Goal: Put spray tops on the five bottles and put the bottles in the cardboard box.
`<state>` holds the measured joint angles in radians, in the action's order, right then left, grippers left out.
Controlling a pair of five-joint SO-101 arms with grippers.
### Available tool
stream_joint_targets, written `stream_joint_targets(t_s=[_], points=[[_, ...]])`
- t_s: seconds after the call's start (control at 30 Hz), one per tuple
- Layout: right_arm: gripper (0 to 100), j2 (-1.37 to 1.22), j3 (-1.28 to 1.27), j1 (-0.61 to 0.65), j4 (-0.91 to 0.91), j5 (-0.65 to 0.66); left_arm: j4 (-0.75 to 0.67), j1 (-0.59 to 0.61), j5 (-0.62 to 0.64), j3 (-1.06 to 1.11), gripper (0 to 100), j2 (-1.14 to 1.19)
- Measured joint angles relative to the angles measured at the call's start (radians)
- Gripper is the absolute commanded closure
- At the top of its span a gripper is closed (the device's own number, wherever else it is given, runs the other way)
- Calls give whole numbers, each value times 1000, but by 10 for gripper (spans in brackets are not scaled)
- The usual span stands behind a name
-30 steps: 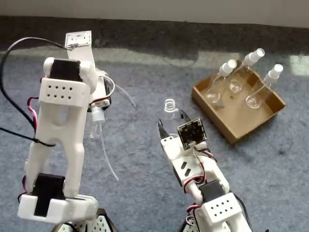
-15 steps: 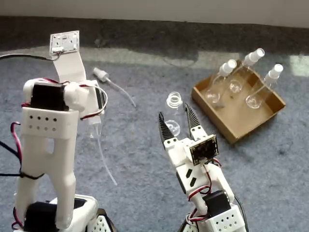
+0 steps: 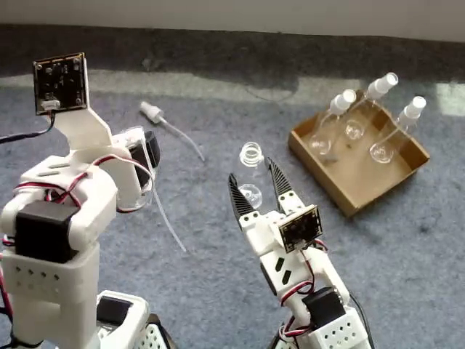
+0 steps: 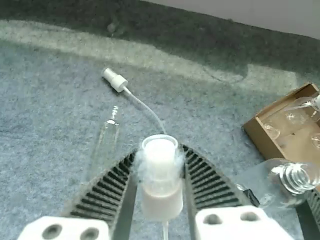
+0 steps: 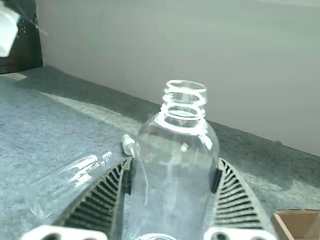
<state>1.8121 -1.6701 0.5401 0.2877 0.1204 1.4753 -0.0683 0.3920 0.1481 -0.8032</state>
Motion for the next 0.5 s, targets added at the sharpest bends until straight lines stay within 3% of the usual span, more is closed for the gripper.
stream_joint_targets(t_s=[0.13, 0.37, 0.5], points=[[882, 0, 0, 6, 0, 0, -114, -57, -11, 109, 994, -87], [882, 0, 0, 5, 44, 0, -385, -81, -267, 272, 995, -258], [882, 0, 0, 5, 92, 0, -555, -89, -319, 370, 995, -334]])
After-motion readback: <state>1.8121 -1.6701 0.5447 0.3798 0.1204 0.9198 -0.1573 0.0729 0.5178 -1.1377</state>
